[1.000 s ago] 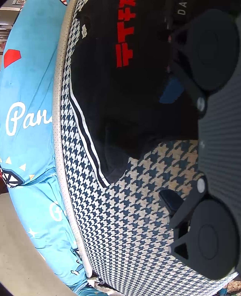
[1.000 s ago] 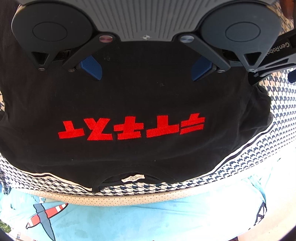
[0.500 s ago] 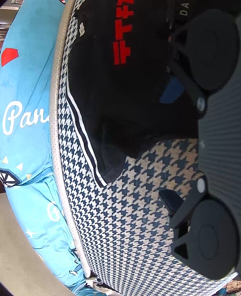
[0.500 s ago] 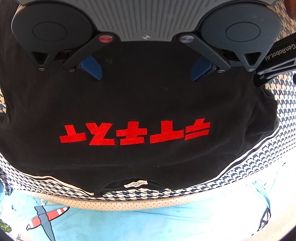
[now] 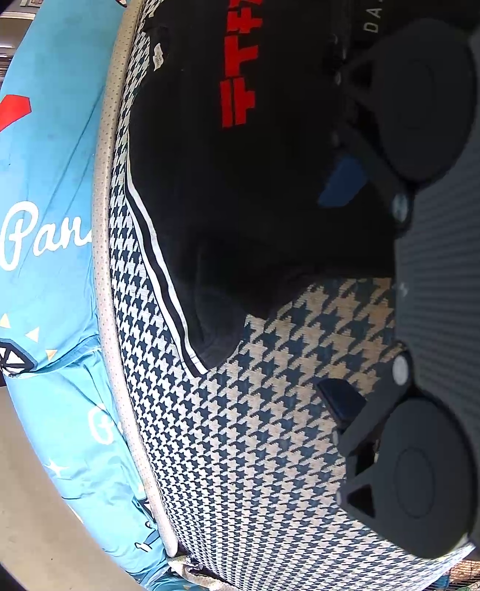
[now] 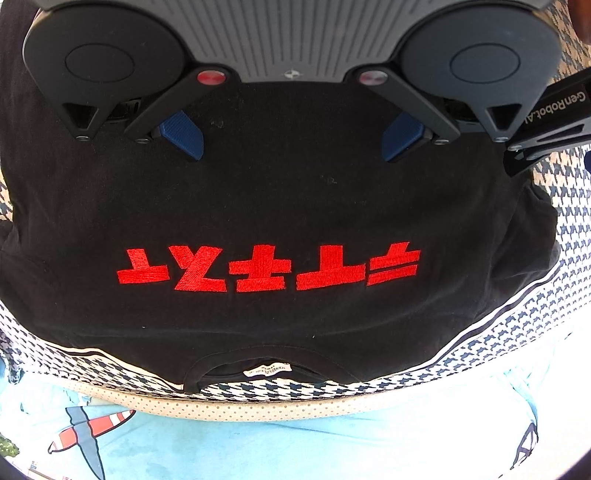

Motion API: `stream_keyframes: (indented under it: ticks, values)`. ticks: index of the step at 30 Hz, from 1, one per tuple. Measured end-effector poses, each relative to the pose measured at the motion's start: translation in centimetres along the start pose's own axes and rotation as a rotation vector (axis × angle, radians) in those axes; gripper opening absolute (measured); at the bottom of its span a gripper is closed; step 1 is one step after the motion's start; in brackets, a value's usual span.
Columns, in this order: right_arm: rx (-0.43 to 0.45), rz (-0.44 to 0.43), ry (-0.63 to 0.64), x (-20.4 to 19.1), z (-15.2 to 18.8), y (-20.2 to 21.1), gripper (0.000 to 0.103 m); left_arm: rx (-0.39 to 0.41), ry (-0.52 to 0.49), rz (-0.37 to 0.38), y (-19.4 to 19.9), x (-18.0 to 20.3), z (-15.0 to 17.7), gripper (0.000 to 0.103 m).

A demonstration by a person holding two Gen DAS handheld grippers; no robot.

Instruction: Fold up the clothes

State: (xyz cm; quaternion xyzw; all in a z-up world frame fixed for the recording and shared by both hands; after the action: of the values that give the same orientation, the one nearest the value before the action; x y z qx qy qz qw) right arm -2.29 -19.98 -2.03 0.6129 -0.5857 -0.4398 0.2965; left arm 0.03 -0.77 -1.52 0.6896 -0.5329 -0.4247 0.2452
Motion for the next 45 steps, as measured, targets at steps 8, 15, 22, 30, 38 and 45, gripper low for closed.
stream_keyframes:
  ticks: [8,15,22,30,38,45]
  values:
    - [-0.007,0.015,0.02,-0.2,0.1,-0.3,0.103,0.004,0.008,0.0,0.1,-0.1,-0.1,0.103]
    - [-0.01,0.015,0.022,-0.2,0.2,-0.2,0.103,0.011,0.016,0.002,0.3,-0.3,-0.2,0.103]
    - [-0.011,0.019,0.028,-0.2,0.3,-0.3,0.103,0.011,0.02,0.002,0.5,-0.4,-0.2,0.103]
    - [-0.013,0.021,0.032,-0.2,0.3,-0.4,0.103,0.013,0.021,0.002,0.6,-0.6,-0.2,0.103]
    - [-0.013,0.026,0.038,-0.1,0.2,-0.6,0.103,0.011,0.013,-0.005,0.5,-0.8,-0.1,0.103]
    - [-0.012,0.032,0.046,-0.1,0.4,-0.5,0.103,0.011,0.012,-0.012,0.5,-1.0,0.0,0.103]
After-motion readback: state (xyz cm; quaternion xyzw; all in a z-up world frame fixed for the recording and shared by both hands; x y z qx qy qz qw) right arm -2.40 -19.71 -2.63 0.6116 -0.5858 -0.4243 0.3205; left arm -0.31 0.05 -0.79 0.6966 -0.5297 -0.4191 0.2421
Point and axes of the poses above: each gripper's, at about its wrist camera, not at the fingertips, and y roughly against the way its jaws point, x to its right, z to its underside, the point moved 5 cm from there along -y, roughly the way its jaws point, and after that the axes turned 11 degrees about -z, right-handed, at the moved point
